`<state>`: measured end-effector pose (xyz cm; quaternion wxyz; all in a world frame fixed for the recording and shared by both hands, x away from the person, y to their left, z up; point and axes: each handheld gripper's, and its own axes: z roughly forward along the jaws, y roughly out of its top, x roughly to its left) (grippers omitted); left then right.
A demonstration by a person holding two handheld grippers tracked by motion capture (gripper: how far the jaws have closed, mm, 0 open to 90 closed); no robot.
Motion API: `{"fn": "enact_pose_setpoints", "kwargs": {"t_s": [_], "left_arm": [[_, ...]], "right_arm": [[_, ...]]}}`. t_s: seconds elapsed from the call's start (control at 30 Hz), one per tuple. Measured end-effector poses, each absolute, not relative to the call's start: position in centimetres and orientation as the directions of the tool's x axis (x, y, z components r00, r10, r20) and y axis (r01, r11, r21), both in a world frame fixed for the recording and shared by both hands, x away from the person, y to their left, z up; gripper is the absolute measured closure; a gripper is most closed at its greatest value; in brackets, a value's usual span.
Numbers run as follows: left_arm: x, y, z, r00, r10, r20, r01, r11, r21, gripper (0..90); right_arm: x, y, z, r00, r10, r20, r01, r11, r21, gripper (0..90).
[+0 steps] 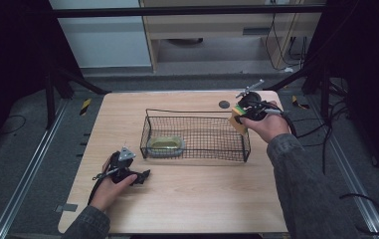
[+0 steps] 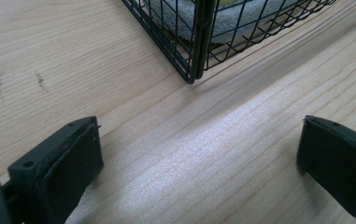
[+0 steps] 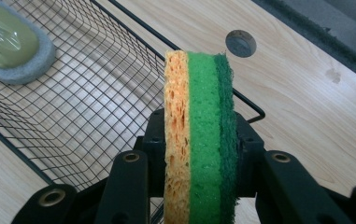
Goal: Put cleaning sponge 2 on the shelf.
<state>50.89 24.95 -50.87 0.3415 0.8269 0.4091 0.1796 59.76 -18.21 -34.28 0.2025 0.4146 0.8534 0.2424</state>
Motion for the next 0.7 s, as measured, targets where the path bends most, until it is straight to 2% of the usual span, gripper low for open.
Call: {"fn": "enact_pose_setpoints", "kwargs": {"t_s": [0.7], "left_arm": [[51.0,25.0,-50.9,0.606,0.796,0.019,0.551,-0.437,0.711,0.0]], "right_arm": [[61.9,-18.4,-37.5,-0.568,0.817,-0.104,0.641,0.518,0.566,65.6]]}}
